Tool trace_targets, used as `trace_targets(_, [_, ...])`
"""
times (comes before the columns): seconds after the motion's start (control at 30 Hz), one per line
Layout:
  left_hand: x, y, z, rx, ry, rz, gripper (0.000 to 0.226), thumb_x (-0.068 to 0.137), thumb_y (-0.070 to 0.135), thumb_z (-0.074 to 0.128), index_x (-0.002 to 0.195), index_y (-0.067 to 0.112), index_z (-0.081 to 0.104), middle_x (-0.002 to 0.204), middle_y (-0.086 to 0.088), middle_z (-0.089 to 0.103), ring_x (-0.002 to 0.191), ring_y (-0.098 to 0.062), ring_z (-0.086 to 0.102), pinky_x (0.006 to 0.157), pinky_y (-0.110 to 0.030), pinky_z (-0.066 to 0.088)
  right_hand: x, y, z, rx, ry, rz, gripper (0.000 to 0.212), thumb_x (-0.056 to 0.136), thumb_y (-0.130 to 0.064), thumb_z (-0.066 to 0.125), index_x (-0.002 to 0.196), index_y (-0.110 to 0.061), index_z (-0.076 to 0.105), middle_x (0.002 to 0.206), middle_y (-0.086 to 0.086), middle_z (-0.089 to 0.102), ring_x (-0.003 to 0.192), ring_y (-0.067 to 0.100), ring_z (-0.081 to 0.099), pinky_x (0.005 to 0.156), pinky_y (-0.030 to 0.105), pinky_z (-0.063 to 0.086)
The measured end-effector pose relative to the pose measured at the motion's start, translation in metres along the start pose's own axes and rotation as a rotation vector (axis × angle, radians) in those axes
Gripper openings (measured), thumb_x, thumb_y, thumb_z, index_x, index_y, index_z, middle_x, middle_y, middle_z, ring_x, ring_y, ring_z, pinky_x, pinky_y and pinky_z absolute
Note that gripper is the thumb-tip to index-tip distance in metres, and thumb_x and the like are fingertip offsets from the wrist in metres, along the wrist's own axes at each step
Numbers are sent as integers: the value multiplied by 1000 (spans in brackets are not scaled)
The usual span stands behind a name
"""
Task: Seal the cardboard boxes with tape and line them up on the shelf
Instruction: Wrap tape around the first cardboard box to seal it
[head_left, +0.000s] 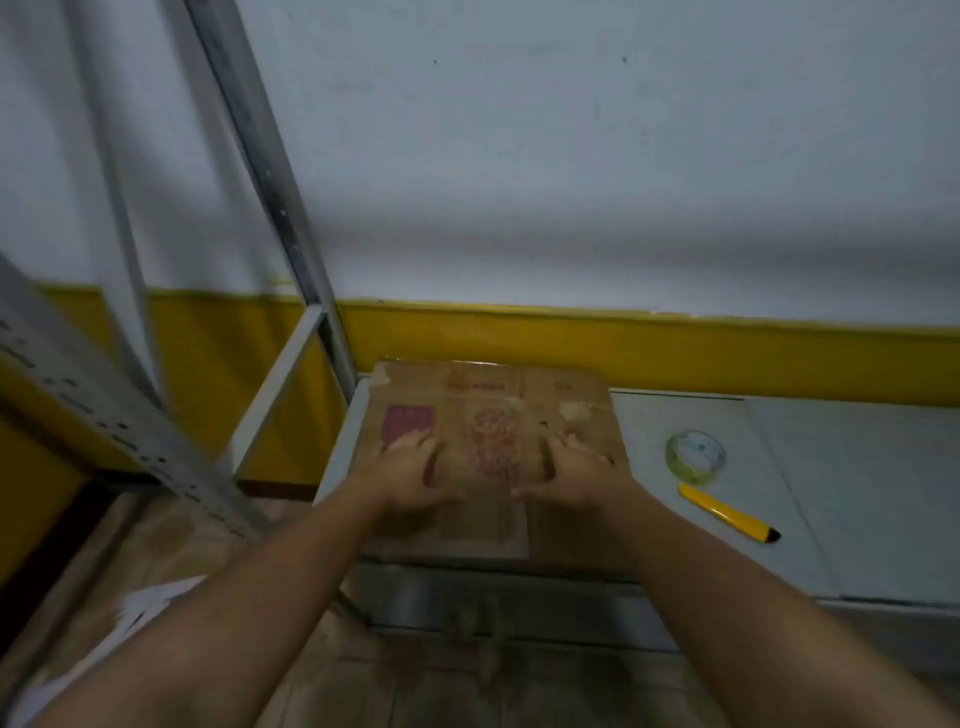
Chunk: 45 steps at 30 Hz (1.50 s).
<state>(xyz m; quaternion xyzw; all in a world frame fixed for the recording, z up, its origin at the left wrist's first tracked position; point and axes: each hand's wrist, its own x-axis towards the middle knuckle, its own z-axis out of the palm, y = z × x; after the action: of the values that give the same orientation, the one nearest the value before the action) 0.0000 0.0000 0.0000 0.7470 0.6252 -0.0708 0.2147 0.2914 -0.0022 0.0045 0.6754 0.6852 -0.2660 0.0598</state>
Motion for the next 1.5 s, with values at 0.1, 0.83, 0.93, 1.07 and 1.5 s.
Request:
trace_targets(0.1, [-20,2,14,29,-94,80,125,68,96,61,167,37,12,177,1,1,161,-27,6,129,-57,9,-11,15,18,-65,-49,-100,146,50,-96,63,164,-30,2,173,2,1,158,30,8,125,56,20])
trace_targets(0.83, [-86,40,0,69,51,77,51,108,56,43,153,33,54,148,5,62,129,-21,60,99,-33,49,-56,54,9,19,182,-454,38,108,-44,40,106,-22,70,90,0,71,77,17,64,73,39,55])
trace_targets(0.93, [-89,42,-8,111,173,110,44,110,53,40,147,37,57,140,6,67,121,-20,64,92,-35,52,-57,51,-2,76,338,-489,36,109,-37,43,104,-18,72,91,2,73,79,20,67,72,36,52])
trace_targets(1.07, [-89,42,-20,180,266,115,53,106,60,44,154,38,46,149,9,59,131,-17,58,98,-35,52,-55,40,-32,139,511,-481,33,109,-31,46,100,-14,72,82,8,73,72,28,68,61,37,45])
trace_targets(1.5, [-60,20,-83,346,669,88,47,103,64,37,146,52,53,137,25,66,119,-4,67,59,-23,52,-71,-21,-93,63,739,-381,31,108,-34,47,112,-18,73,82,0,73,72,20,67,61,30,38])
